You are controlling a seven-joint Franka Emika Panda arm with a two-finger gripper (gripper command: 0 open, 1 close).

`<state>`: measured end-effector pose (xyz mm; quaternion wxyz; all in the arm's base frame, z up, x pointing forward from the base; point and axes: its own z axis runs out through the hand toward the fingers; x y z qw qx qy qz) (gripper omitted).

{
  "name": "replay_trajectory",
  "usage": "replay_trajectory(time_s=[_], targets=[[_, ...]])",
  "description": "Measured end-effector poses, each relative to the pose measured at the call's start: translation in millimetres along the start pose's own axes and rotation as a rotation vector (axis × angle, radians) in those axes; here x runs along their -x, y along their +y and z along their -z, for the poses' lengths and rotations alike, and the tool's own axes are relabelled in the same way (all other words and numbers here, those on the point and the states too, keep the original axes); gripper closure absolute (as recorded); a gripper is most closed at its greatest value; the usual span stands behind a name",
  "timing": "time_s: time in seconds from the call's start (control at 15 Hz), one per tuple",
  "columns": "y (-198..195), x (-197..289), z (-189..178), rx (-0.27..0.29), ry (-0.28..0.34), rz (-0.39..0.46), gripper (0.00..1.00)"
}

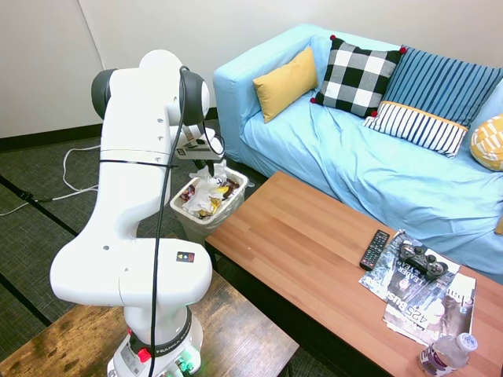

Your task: Throw the tissue in the trash bin

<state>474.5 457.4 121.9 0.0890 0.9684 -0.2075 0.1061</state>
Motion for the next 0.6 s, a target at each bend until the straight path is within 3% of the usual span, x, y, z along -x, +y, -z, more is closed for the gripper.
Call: replay_trajectory(time_s=[0.6], targets=[[-1.3,-9.7,3.8,-0.007,-0.001,-0.02,0.0]])
